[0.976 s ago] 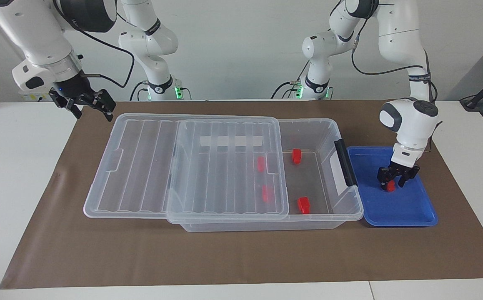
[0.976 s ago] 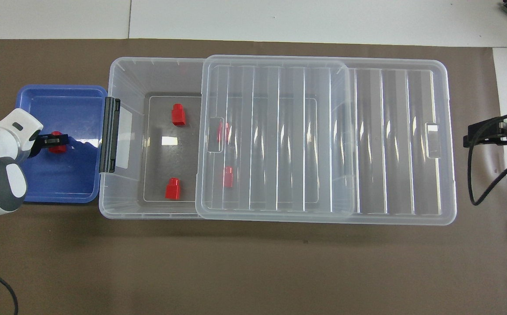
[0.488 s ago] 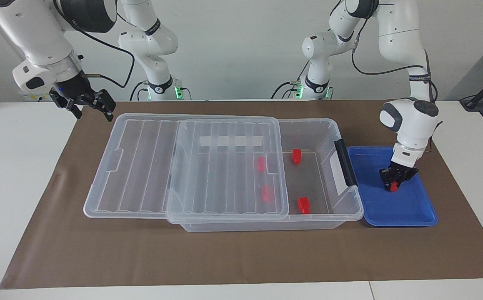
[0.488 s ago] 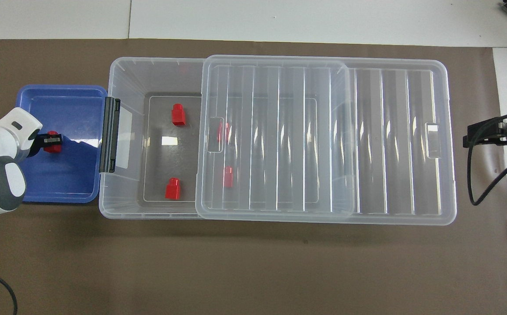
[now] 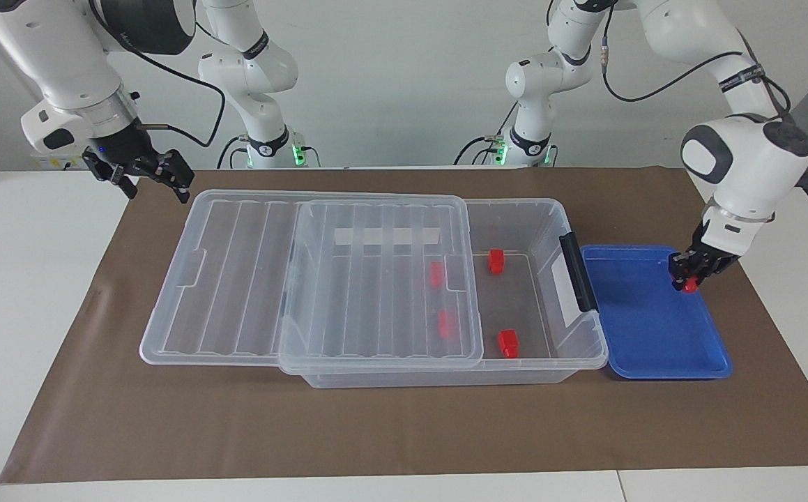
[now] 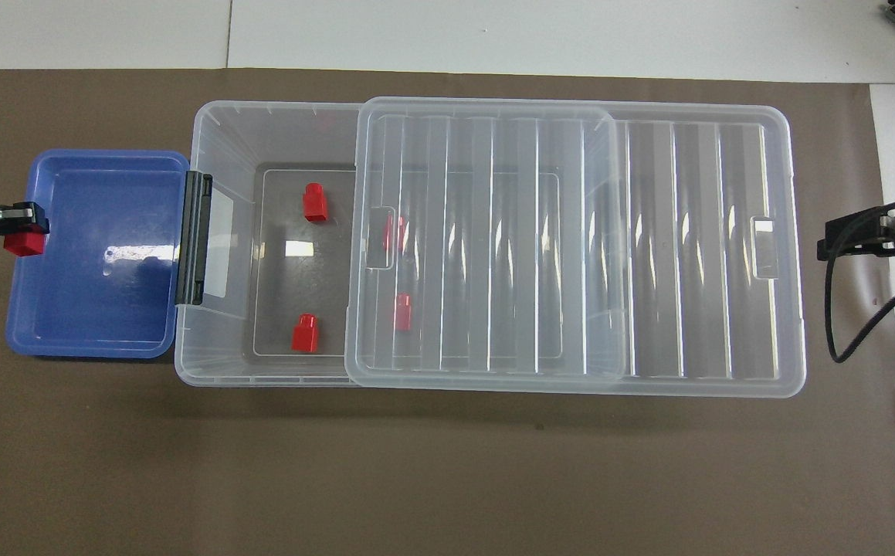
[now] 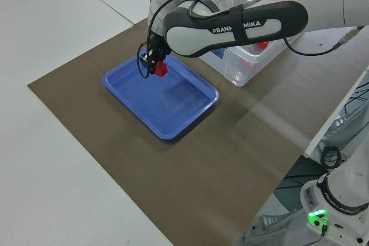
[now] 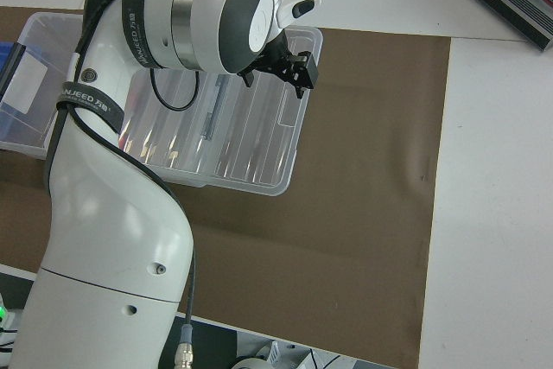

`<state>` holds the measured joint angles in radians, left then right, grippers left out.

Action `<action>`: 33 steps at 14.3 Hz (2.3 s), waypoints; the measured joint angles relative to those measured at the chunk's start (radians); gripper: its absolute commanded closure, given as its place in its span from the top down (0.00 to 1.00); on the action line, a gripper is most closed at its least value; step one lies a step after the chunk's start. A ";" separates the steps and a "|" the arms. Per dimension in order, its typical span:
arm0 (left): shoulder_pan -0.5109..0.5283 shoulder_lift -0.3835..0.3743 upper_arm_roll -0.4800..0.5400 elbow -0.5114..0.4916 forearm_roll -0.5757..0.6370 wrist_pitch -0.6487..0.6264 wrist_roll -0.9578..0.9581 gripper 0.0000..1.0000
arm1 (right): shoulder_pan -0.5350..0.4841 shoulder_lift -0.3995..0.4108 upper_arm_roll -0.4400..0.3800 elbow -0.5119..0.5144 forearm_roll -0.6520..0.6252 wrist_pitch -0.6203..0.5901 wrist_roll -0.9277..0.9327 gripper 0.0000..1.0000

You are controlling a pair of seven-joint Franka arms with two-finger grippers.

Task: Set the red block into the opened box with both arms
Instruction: 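Carry the red block into the open clear box with the left gripper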

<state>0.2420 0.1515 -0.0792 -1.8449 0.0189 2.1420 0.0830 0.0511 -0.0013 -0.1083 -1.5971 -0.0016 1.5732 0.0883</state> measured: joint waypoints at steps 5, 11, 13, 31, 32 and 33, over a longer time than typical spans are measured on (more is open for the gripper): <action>-0.072 -0.033 -0.014 0.089 0.000 -0.160 -0.174 0.06 | 0.000 0.000 0.000 0.000 0.000 0.000 0.000 1.00; -0.265 -0.060 -0.023 0.143 0.000 -0.232 -0.527 0.06 | 0.000 0.000 0.000 0.000 0.000 0.000 0.000 1.00; -0.316 -0.062 -0.025 0.144 0.000 -0.231 -0.599 0.06 | 0.000 0.000 0.000 0.000 0.000 0.000 0.000 1.00; -0.465 -0.021 -0.030 -0.180 0.039 0.177 -0.623 0.08 | -0.001 0.000 -0.001 -0.001 0.000 0.000 0.000 1.00; -0.479 -0.001 -0.030 -0.181 0.046 0.193 -0.624 0.08 | -0.001 0.000 -0.001 -0.001 0.000 0.000 0.000 1.00; -0.496 0.025 -0.030 -0.183 0.051 0.213 -0.628 0.08 | -0.001 0.000 -0.001 -0.002 0.000 0.000 0.000 1.00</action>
<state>-0.2538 0.1766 -0.1093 -2.0276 0.0695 2.3553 -0.5452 0.0500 -0.0013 -0.1089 -1.5987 -0.0016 1.5732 0.0883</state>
